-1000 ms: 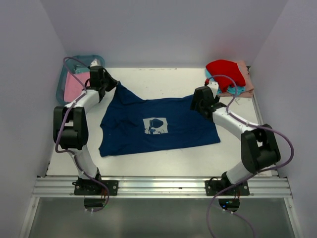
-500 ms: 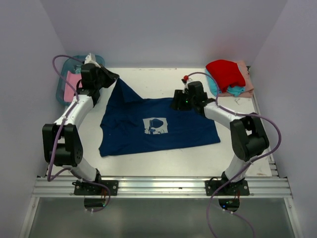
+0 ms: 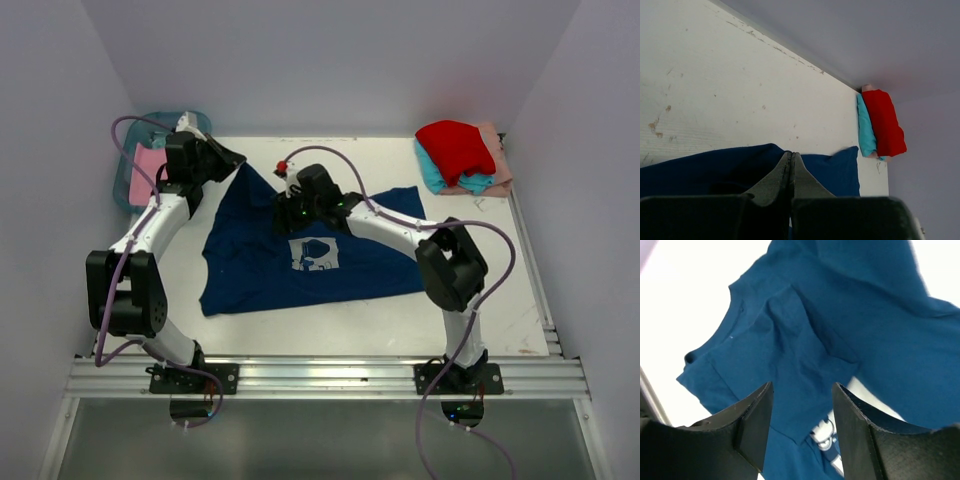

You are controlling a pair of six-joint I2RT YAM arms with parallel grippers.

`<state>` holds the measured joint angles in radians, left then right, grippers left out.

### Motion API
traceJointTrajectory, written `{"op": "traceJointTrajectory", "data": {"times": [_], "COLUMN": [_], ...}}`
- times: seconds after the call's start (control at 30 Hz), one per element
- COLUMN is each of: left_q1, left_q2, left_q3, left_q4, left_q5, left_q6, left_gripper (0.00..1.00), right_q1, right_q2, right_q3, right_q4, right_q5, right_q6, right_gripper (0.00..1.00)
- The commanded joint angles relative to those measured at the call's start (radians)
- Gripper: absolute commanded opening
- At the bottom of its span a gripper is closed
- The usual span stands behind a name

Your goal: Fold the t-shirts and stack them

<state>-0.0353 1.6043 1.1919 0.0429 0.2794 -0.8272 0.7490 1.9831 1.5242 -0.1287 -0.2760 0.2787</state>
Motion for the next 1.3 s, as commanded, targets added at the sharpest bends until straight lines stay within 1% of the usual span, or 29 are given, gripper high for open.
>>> {"op": "traceJointTrajectory", "data": {"times": [0.0,0.03,0.17,0.27,0.3,0.37,0.4,0.43,0.67,0.7,0.77,0.8,0.87,0.97,1.07,1.1,1.17,1.27], "left_q1": [-0.003,-0.003,-0.005,-0.005,-0.005,-0.003,-0.003,-0.003,-0.003,-0.003,-0.003,-0.003,-0.003,0.0,0.002,0.002,0.005,0.008], "left_q2": [-0.029,-0.032,-0.032,-0.026,-0.024,-0.021,-0.018,-0.015,0.002,0.003,0.008,0.006,0.009,0.009,0.009,0.011,0.013,0.017], "left_q3": [-0.002,-0.002,-0.002,0.005,0.009,0.018,0.021,0.023,0.038,0.037,0.04,0.04,0.038,0.035,0.031,0.029,0.028,0.025], "left_q4": [0.037,0.038,0.032,0.032,0.029,0.023,0.022,0.02,0.015,0.012,0.009,0.008,0.002,0.002,0.002,0.006,0.005,0.014], "left_q5": [0.033,0.035,0.035,0.043,0.044,0.044,0.043,0.044,0.055,0.053,0.055,0.053,0.049,0.047,0.047,0.047,0.052,0.055], "left_q6": [-0.01,-0.012,-0.007,-0.006,-0.004,0.0,0.0,0.002,0.005,0.005,0.01,0.011,0.013,0.014,0.016,0.016,0.017,0.011], "left_gripper": [0.0,0.0,0.0,0.0,0.0,0.0,0.0,0.0,0.0,0.0,0.0,0.0,0.0,0.0,0.0,0.0,0.0,0.0], "right_q1": [0.047,0.068,0.111,0.141,0.148,0.174,0.194,0.2,0.222,0.227,0.228,0.23,0.23,0.227,0.227,0.227,0.228,0.224], "right_q2": [0.069,0.088,0.14,0.184,0.198,0.233,0.241,0.247,0.286,0.287,0.287,0.278,0.278,0.293,0.269,0.252,0.243,0.272], "right_q3": [0.112,0.132,0.185,0.211,0.232,0.246,0.241,0.235,0.194,0.182,0.162,0.131,0.125,0.148,0.093,0.05,0.031,0.06], "right_q4": [-0.063,-0.086,-0.08,-0.063,-0.063,-0.075,-0.057,-0.046,0.101,0.166,0.246,0.332,0.382,0.42,0.552,0.623,0.655,0.638], "right_q5": [0.13,0.161,0.312,0.428,0.484,0.54,0.576,0.616,0.734,0.744,0.75,0.742,0.724,0.669,0.627,0.606,0.6,0.59], "right_q6": [-0.059,-0.064,-0.101,-0.174,-0.229,-0.271,-0.353,-0.377,-0.535,-0.591,-0.647,-0.694,-0.722,-0.73,-0.719,-0.716,-0.693,-0.679], "right_gripper": [0.54,0.54,0.53,0.52,0.53,0.54,0.55,0.55,0.61,0.62,0.64,0.68,0.71,0.74,0.75,0.75,0.75,0.76]}}
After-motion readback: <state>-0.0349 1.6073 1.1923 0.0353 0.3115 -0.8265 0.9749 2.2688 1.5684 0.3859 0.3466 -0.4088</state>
